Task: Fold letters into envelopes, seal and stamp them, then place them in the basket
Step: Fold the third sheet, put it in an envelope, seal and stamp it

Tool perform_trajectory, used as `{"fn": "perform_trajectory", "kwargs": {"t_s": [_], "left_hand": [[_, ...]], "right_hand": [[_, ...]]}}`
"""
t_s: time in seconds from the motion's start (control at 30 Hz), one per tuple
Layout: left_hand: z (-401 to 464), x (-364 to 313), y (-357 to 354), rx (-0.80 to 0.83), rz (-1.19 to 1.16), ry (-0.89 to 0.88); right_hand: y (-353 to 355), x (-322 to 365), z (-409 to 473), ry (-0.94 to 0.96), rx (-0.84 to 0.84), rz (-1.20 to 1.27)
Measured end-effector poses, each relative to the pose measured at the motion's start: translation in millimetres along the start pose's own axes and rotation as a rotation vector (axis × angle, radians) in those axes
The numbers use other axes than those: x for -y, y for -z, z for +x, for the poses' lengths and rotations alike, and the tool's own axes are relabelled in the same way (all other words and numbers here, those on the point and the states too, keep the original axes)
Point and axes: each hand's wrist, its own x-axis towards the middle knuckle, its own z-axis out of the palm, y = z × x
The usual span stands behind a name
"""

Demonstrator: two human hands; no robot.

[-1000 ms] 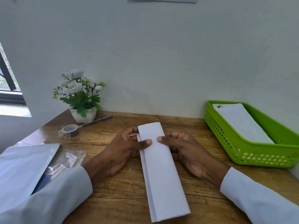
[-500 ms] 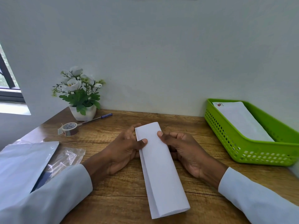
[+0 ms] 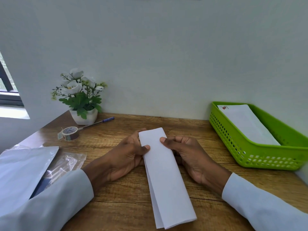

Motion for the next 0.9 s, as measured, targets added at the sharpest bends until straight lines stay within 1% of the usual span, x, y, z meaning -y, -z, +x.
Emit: {"fn": "perform_trajectory", "kwargs": {"t_s": [0.2, 0.37, 0.57, 0.67, 0.9], "left_hand": [[0.1, 1.7, -3.7, -0.006, 0.048, 0.025], [-0.2, 3.2, -7.0, -0.120, 0.159, -0.013], [-4.1, 1.9, -9.5, -0.112, 0.227, -0.007], [-4.2, 2.1, -10.0, -0.124, 0.237, -0.015], [-2.8, 5.1, -8.3, -0.143, 0.248, -0.056]], "right_hand": [[-1.0, -0.5, 0.4, 0.007, -0.071, -0.026], [-3.2, 0.6, 0.9, 0.014, -0.109, -0.005], [-1.5, 0.8, 1.8, 0.018, -0.118, 0.024], [1.0, -0.1, 5.1, 0.016, -0.142, 0.010], [1.3, 0.6, 5.4, 0.028, -0.127, 0.012]]}}
